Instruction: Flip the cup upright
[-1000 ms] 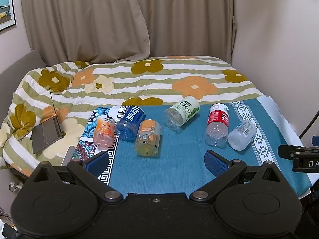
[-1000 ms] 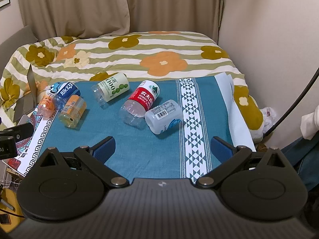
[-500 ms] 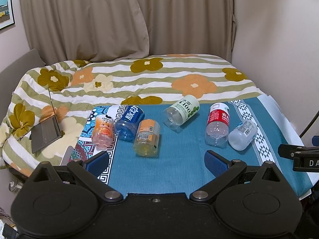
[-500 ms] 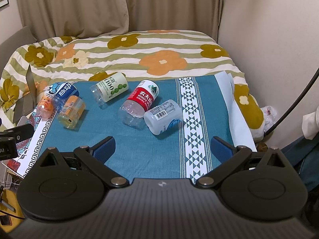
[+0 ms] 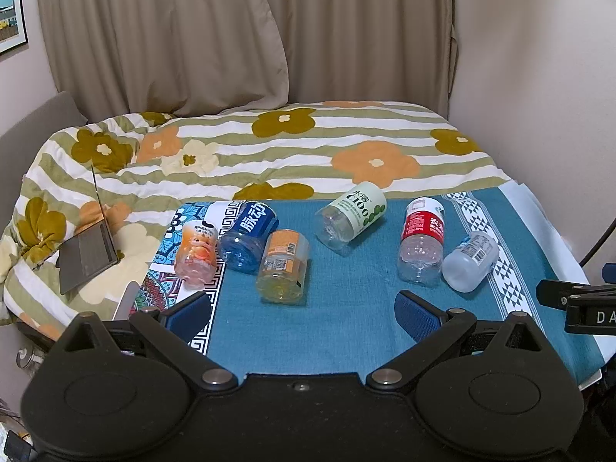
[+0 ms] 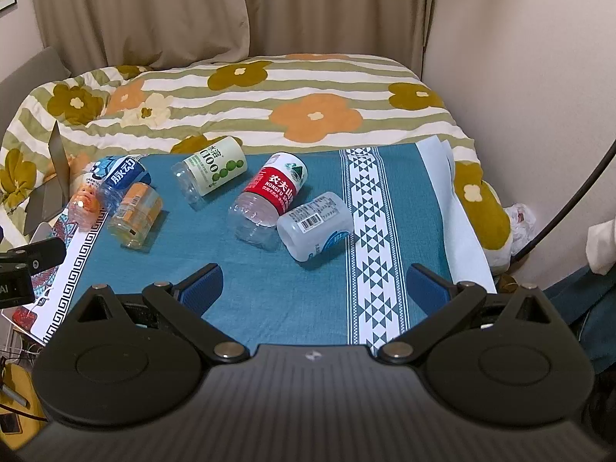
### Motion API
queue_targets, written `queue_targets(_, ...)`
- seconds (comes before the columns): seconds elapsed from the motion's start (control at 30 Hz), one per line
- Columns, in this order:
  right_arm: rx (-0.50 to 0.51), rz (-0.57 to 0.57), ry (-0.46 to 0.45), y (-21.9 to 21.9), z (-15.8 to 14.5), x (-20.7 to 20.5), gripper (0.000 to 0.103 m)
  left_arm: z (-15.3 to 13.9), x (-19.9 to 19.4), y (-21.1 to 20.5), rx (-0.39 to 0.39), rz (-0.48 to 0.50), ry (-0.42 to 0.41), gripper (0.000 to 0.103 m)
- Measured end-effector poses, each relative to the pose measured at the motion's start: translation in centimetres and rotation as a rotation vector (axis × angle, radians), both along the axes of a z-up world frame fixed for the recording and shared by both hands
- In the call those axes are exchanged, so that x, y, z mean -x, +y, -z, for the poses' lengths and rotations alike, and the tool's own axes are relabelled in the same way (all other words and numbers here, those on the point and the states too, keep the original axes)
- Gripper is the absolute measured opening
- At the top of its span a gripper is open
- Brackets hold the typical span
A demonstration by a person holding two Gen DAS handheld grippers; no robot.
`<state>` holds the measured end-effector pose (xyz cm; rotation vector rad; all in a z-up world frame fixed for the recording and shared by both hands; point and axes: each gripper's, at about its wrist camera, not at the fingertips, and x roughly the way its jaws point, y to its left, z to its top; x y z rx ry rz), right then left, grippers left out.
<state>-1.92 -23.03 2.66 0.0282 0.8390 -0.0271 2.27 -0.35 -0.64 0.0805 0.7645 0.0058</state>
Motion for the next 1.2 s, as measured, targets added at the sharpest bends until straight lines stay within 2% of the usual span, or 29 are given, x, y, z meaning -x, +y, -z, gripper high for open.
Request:
queue_targets(0.33, 0.042, -0.041, 0.034, -0.9, 0.0, -1.9, 0.103, -0.6, -1.2, -0.7, 0.034, -0.043, 0.02, 0.103)
queue_targets(0.57, 0.023, -0.114, 0.05, -2.5, 0.7, -3.6, 0.103, -1.2, -1.5, -0.7, -0.024, -0.144, -0.008, 0.103)
queue_targets(0.77, -0.087, -0.144, 0.059, -2.3, 0.6, -5.4, 0.103, -1.9, -3.1, 2.4, -0.039, -0.174, -0.013, 0.103)
queue_targets(0.9, -0.106, -0.138, 0.064, -0.6, 0.7, -6.1, 0.103, -1.7, -5.2, 5.2, -0.032, -0.159, 0.007, 0.103)
queue_targets(1.07, -0.142, -0.087, 0.076, 1.9, 1.2, -7.2, 0.103, -0.5, -8.8, 8.9, 0.01, -0.1, 0.078, 0.103)
queue_targets(1.2, -0.122, -0.035, 0.096, 4.6, 1.9, -8.0, 0.103, 1.0, -12.0, 11.5, -0.009, -0.069, 0.13, 0.103)
